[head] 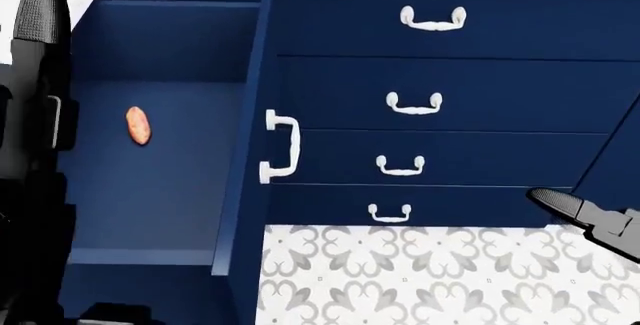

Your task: Close the right drawer.

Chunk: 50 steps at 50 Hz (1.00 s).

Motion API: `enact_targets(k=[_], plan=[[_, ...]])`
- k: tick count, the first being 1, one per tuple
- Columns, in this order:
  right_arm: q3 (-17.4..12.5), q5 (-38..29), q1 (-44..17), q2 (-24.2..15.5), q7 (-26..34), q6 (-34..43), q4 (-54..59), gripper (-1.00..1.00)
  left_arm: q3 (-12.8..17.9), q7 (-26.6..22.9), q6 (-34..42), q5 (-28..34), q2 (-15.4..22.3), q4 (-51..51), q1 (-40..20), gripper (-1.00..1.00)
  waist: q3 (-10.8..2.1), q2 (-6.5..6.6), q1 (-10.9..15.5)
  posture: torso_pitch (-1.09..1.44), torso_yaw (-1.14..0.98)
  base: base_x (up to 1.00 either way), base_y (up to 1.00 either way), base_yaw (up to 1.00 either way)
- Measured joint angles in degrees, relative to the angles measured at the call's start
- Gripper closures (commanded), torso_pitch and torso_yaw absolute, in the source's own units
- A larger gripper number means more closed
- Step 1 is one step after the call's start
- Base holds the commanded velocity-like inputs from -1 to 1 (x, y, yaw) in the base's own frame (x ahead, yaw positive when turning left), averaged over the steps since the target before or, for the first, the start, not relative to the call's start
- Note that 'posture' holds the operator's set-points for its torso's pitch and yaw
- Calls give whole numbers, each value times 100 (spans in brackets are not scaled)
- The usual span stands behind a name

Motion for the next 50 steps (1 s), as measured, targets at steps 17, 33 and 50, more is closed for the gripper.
enact_targets(k=[17, 33, 50], plan=[[8, 22, -31, -22, 15, 7, 74, -100, -738, 22, 221, 410, 267, 747, -430, -100, -13, -50, 16, 0, 0, 0, 0, 0], [25, 57, -35, -21, 26, -16, 132, -100, -1515, 313, -749, 534, 435, 1783, 294, -100, -7, -49, 21, 0, 0, 0, 0, 0], [49, 50, -51, -30, 34, -60, 239, -100, -2089, 246, -830, 674, 417, 2045, 210, -100, -19, -46, 23, 0, 0, 0, 0, 0]])
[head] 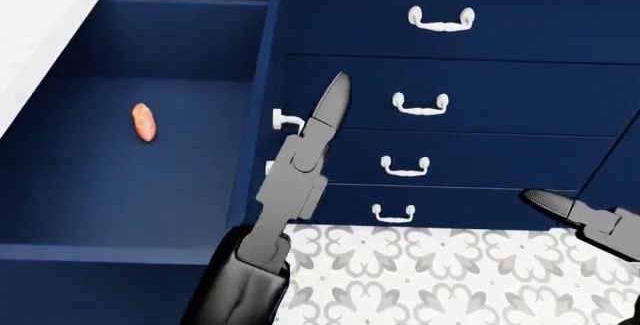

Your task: Close the right drawer.

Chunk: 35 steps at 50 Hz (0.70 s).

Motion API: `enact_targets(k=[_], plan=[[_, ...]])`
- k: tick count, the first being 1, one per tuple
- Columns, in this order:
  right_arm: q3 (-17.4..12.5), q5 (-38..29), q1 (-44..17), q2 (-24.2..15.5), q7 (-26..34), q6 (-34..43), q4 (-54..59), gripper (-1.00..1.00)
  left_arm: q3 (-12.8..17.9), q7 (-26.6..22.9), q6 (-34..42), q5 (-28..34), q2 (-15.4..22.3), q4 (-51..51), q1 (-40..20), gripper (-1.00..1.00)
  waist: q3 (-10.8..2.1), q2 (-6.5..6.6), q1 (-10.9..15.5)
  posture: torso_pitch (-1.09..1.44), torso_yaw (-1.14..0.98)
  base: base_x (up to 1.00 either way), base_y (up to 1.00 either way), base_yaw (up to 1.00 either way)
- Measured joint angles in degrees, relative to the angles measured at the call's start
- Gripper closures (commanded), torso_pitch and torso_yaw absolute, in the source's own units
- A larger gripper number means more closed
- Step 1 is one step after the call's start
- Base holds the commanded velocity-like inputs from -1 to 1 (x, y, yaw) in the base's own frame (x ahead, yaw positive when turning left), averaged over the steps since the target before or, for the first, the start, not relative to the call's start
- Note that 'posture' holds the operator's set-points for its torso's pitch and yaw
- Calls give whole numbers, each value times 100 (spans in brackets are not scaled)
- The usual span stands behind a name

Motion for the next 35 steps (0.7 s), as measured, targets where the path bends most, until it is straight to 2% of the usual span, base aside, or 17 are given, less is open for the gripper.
enact_targets(k=[7, 16, 21, 28, 35], plan=[[20, -6, -10, -6, 12, -3, 60, -100, -394, -120, -34, 156, -49, 176, -26, -100, 4, -9, -3, 0, 0, 0, 0, 0], [32, -17, -9, -6, 20, -17, 83, -100, -403, -110, 43, 1, -63, 362, 20, -100, 1, -12, -5, 0, 0, 0, 0, 0], [49, -21, -13, -3, 34, -25, 110, -100, -243, -151, 371, -466, -179, 491, -60, -100, 0, -12, -6, 0, 0, 0, 0, 0], [78, -46, -28, -8, 35, -50, 201, -100, 28, -198, 1257, -1568, -311, 517, -289, -100, -16, -5, -5, 0, 0, 0, 0, 0], [89, -54, -36, -11, 39, -72, 237, -100, 102, -180, 1444, -1870, -321, 998, -307, -100, -8, -12, -16, 0, 0, 0, 0, 0]])
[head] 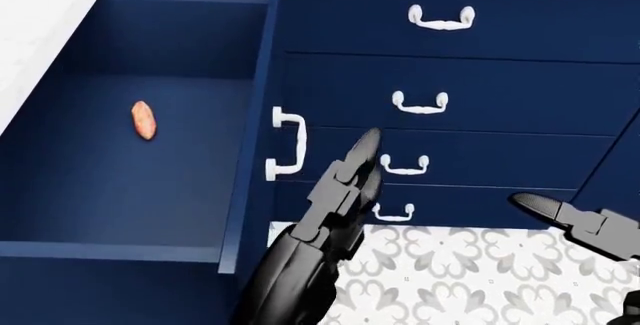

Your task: Close the right drawer.

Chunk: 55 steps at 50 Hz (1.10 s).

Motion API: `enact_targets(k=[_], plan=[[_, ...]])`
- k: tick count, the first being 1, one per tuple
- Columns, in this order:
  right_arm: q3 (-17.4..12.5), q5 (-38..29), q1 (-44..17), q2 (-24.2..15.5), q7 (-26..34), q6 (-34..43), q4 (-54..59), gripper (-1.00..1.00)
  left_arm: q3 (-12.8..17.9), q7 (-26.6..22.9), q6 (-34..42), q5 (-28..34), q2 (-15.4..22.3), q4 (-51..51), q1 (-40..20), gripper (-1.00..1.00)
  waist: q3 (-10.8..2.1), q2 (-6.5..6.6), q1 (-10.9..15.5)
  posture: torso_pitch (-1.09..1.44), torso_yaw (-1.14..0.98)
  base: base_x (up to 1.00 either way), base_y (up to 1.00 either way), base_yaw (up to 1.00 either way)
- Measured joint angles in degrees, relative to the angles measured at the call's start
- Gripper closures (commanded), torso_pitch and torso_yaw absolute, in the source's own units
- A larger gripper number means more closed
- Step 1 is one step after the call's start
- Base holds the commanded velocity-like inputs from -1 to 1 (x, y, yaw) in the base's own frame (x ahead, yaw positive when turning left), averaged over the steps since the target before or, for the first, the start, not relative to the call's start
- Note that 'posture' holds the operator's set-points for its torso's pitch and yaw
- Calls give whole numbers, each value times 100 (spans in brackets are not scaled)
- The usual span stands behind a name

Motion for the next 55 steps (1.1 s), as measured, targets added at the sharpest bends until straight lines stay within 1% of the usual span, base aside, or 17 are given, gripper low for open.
enact_targets(k=[3, 9, 16, 19, 21, 24, 27, 28, 31, 36, 42, 52, 55], plan=[[3, 1, 0, -2, 6, 0, 12, -100, 7, -13, 9, -56, -27, 206, 14, -100, 2, -1, 2, 0, 0, 0, 0, 0], [14, -2, -3, -2, 13, -8, 25, -100, 158, -42, 44, -177, -117, 567, -91, -100, 0, -6, -2, 0, 0, 0, 0, 0], [24, -11, -3, 0, 18, -26, 52, -100, 461, 47, 57, -299, -304, 1051, -280, -100, -13, -15, -7, 0, 0, 0, 0, 0], [36, -16, -12, -2, 17, -46, 92, -100, 596, 220, -16, -274, -391, 1419, -356, -100, -14, -23, -15, 0, 0, 0, 0, 0], [40, -22, -13, -3, 13, -58, 115, -100, 580, 371, -149, -187, -427, 1634, -328, -100, -15, -26, -16, 0, 0, 0, 0, 0], [55, -23, -20, -2, 11, -63, 132, -100, 430, 616, -353, -55, -476, 1879, -209, -100, -9, -35, -20, 0, 0, 0, 0, 0], [64, -28, -30, -2, 9, -73, 159, -100, 230, 743, -519, 9, -492, 2021, -126, -100, -4, -39, -18, 0, 0, 0, 0, 0], [70, -29, -33, -2, 8, -79, 174, -100, 214, 777, -571, 5, -525, 2099, -138, -100, -3, -41, -18, 0, 0, 0, 0, 0], [92, -38, -34, 1, 8, -92, 198, -100, 310, 978, -721, -34, -604, 2222, -180, -100, -2, -48, -29, 0, 0, 0, 0, 0], [71, -41, -25, -2, -1, -108, 212, -100, 450, 1442, -1068, 12, -632, 2251, -212, -100, -17, -44, -25, 0, 0, 0, 0, 0], [107, -49, -27, 5, 8, -128, 227, -100, 628, 1755, -1255, -93, -731, 2590, -340, -100, -19, -49, -31, 0, 0, 0, 0, 0], [126, -68, -31, 7, 9, -141, 290, -100, 924, 2019, -1291, -281, -803, 2962, -480, -100, -12, -45, -38, 0, 0, 0, 0, 0], [126, -71, -31, 6, 13, -144, 291, -100, 951, 2087, -1282, -322, -812, 2993, -505, -100, -13, -41, -42, 0, 0, 0, 0, 0]])
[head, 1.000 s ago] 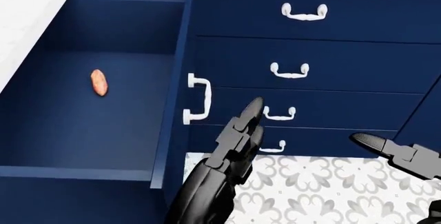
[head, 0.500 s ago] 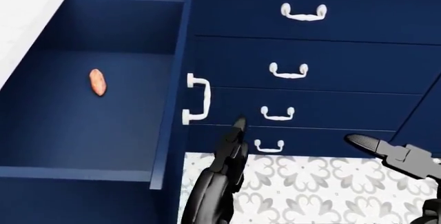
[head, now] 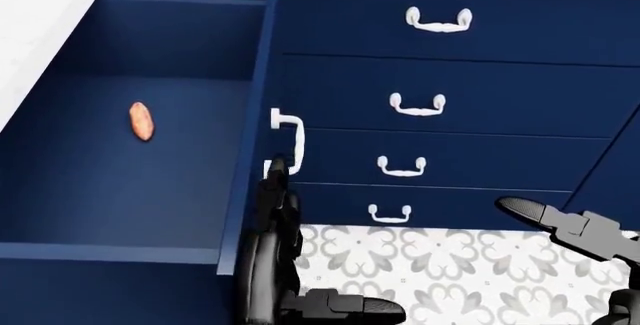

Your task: Close the right drawer.

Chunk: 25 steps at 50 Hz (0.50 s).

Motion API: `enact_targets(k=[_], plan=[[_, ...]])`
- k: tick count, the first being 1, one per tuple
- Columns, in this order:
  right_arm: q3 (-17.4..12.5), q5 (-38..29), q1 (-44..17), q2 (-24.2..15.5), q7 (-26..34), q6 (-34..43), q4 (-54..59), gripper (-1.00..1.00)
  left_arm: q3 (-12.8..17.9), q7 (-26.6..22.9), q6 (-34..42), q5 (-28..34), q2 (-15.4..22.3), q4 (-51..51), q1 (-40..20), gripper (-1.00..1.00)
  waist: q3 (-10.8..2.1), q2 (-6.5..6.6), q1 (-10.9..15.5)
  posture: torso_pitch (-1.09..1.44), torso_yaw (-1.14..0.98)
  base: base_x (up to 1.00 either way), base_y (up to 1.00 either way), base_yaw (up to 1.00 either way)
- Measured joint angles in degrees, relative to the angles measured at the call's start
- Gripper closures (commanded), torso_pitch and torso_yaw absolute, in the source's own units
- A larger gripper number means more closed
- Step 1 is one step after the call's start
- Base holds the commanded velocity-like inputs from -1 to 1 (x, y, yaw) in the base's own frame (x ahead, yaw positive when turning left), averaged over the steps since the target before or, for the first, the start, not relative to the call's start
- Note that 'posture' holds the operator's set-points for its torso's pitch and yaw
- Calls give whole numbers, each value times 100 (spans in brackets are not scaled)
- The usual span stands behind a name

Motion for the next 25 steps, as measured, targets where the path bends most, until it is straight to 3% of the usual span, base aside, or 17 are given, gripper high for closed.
enact_targets(k=[25], plan=[[24, -27, -19, -7, -11, -58, 107, -100, 436, 415, -38, -357, -36, 341, -316, -100, -26, 45, -96, 0, 0, 0, 0, 0]])
